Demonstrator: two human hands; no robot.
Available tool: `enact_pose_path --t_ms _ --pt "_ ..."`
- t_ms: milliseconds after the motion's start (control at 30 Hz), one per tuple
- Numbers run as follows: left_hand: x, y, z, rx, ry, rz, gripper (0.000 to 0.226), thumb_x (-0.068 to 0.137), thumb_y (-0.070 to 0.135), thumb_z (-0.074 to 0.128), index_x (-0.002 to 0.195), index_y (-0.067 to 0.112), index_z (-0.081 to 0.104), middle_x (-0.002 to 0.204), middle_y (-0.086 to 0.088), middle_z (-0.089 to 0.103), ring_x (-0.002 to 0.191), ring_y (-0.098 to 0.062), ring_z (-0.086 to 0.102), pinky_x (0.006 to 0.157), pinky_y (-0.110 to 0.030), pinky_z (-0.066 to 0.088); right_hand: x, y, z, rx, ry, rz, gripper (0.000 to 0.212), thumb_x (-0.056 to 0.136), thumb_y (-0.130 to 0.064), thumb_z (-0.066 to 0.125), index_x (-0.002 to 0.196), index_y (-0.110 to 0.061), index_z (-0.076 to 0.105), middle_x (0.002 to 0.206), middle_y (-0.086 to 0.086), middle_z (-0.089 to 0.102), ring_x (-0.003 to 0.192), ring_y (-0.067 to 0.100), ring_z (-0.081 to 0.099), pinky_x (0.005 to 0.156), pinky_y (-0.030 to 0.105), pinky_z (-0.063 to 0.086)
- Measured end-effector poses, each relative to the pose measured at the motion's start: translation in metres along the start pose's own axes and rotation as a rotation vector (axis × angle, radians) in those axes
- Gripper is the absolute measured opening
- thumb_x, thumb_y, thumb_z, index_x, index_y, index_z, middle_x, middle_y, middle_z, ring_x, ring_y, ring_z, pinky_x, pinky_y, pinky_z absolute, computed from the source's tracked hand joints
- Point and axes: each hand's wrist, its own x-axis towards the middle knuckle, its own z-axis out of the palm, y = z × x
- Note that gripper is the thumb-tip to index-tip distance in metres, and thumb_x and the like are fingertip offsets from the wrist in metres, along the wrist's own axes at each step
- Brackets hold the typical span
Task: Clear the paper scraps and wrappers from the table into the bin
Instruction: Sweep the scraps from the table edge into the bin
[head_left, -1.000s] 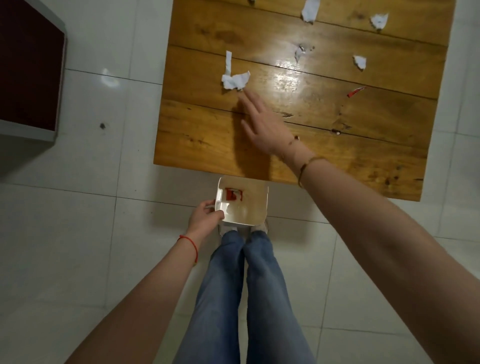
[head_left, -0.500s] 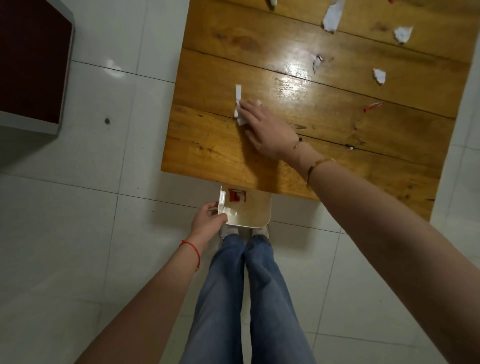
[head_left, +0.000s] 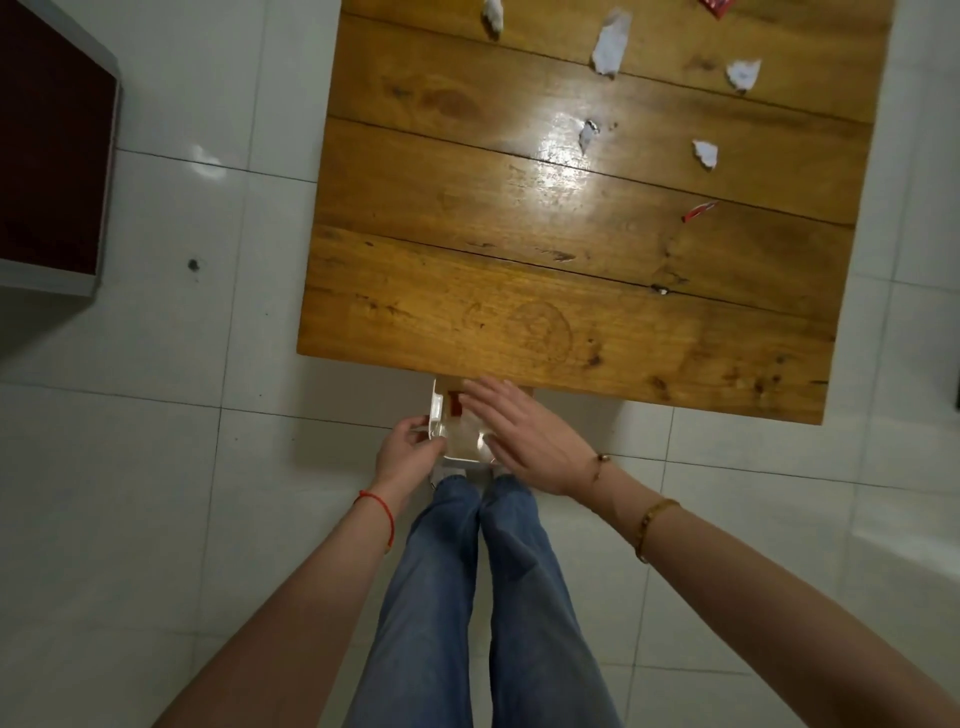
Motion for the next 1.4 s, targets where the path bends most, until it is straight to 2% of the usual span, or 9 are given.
enact_pose_path --t_ms 67,200,300,433,733,900,1133,1300,1400 --pt "-0.002 0.0 0.004 0.027 0.016 0.009 0.045 0.08 0.008 0.063 0.124 0.013 0.055 0.116 -0.011 0.066 0.105 -0.028 0.064 0.093 -0.04 0.053 0.0 0.012 -0.014 0.033 0.121 0.127 0.053 0.101 -0.031 0.03 0.151 -0.016 0.023 0.16 0.004 0.021 0.149 0.018 0.008 0.122 0.036 0.005" --pt "-0.006 0.001 0.013 0.12 0.034 0.043 0.041 0.079 0.016 0.064 0.119 0.018 0.057 0.111 -0.005 0.064 0.092 -0.017 0.059 0.065 -0.022 0.043 0.009 0.054 -0.052 0.055 0.321 0.366 0.051 0.102 -0.032 0.032 0.15 -0.016 0.024 0.16 0.005 0.02 0.149 0.02 0.01 0.121 0.039 0.009" --pt "-0.006 0.0 0.021 0.145 0.024 0.076 0.041 0.079 0.016 0.064 0.119 0.017 0.057 0.109 -0.005 0.066 0.088 -0.016 0.059 0.065 -0.022 0.042 0.023 0.09 -0.082 0.043 0.396 0.461 0.052 0.102 -0.031 0.031 0.151 -0.014 0.023 0.16 0.006 0.018 0.149 0.021 0.01 0.122 0.038 0.01" --pt "-0.003 -0.001 0.031 0.135 0.019 0.084 0.04 0.08 0.017 0.063 0.119 0.019 0.055 0.108 -0.003 0.065 0.094 -0.017 0.061 0.071 -0.025 0.044 0.051 0.134 -0.119 0.012 0.382 0.487 0.055 0.102 -0.033 0.03 0.152 -0.013 0.018 0.162 0.007 0.012 0.149 0.024 0.007 0.122 0.038 0.008" --pt "0.005 0.003 0.057 0.058 0.01 0.052 0.036 0.079 0.011 0.063 0.111 0.021 0.053 0.091 0.008 0.063 0.083 -0.008 0.06 0.065 -0.02 0.043 0.111 0.179 -0.167 -0.008 0.279 0.464 0.059 0.102 -0.029 0.033 0.152 -0.007 0.012 0.162 0.011 0.007 0.149 0.026 0.004 0.122 0.04 0.006" --pt "0.002 0.004 0.067 0.036 -0.002 0.036 0.038 0.078 0.01 0.064 0.112 0.021 0.053 0.097 0.005 0.065 0.085 -0.006 0.059 0.066 -0.019 0.043 0.096 0.159 -0.149 -0.068 0.205 0.34 0.058 0.102 -0.035 0.03 0.152 -0.008 0.018 0.161 0.01 0.013 0.149 0.027 0.007 0.122 0.039 0.005" --pt "-0.009 0.0 0.075 0.103 0.021 0.075 0.034 0.077 0.014 0.065 0.107 0.023 0.052 0.102 0.003 0.06 0.095 -0.015 0.057 0.075 -0.025 0.042 -0.004 0.098 -0.058 -0.068 0.026 0.126 0.06 0.101 -0.04 0.028 0.153 -0.016 0.013 0.162 0.004 0.01 0.149 0.02 0.003 0.122 0.04 0.003" --pt "-0.019 -0.008 0.077 0.107 0.03 0.103 0.033 0.077 0.014 0.067 0.107 0.02 0.054 0.101 -0.003 0.067 0.088 -0.018 0.062 0.069 -0.024 0.044 -0.061 0.06 -0.005 -0.052 -0.017 0.088 0.057 0.102 -0.034 0.028 0.153 -0.014 0.013 0.162 0.005 0.012 0.15 0.019 0.001 0.122 0.036 0.0" --pt "-0.027 -0.015 0.077 0.107 0.024 0.132 0.031 0.078 0.015 0.066 0.107 0.02 0.055 0.098 -0.003 0.068 0.083 -0.015 0.062 0.064 -0.021 0.043 -0.078 0.043 0.009 -0.028 0.001 0.088 0.055 0.102 -0.03 0.032 0.152 -0.013 0.02 0.159 0.007 0.024 0.149 0.021 0.009 0.121 0.033 -0.003"
